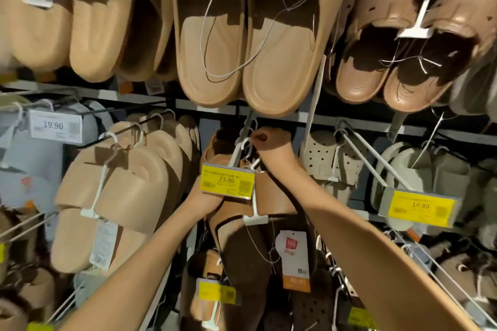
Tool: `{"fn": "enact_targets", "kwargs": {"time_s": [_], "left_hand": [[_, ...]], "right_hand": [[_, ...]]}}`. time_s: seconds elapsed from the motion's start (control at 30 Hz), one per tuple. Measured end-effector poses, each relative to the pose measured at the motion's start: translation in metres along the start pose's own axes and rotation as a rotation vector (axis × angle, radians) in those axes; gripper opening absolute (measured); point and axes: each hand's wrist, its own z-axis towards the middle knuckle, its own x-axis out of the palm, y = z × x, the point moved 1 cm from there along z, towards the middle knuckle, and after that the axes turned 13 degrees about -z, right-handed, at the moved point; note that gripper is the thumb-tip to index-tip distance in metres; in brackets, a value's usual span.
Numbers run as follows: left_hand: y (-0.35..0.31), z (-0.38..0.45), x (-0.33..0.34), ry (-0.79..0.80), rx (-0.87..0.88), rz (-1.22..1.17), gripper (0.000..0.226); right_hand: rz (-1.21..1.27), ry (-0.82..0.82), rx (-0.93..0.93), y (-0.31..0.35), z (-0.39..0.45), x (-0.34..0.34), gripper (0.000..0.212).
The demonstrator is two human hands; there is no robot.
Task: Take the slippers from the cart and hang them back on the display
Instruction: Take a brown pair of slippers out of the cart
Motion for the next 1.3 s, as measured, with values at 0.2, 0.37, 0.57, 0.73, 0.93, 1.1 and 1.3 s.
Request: {"fn": "enact_targets", "kwargs": {"time_s": [0.2, 0.37, 0.57, 0.73, 0.93, 1.1, 1.3], "left_hand": [[0.016, 0.012, -0.018, 0.044, 0.073, 0.161, 0.022], [0.010, 0.013, -0.024, 0.004, 0.054, 0.329, 0.030], [0.016, 0.010, -0.018, -0.081, 0.038, 0.349, 0.020], [0.026, 0.010, -0.019, 0.016, 0.174, 0.388, 0.030], [0.008, -0.004, -0.014, -0.033, 0.204, 0.318, 0.015], [-0.013, -0.016, -0.011, -0.157, 0.280, 0.442, 0.013], [-0.017, -0.055, -0.028, -0.268, 0.216, 0.879, 0.035]], "right_hand": [[0.120, 0.018, 0.001, 0.012, -0.006, 0.014, 0.023], [0.319, 0.061, 0.118, 0.012, -0.004, 0.021, 0.019], [0.363, 0.130, 0.091, 0.006, -0.010, 0.026, 0.026], [0.215, 0.064, -0.049, 0.003, -0.019, 0.021, 0.025], [0.026, 0.104, -0.098, -0.009, -0.027, 0.014, 0.023], [-0.034, 0.083, -0.140, -0.008, -0.049, -0.019, 0.024], [-0.053, 0.023, -0.115, -0.014, -0.116, -0.049, 0.024]]}}
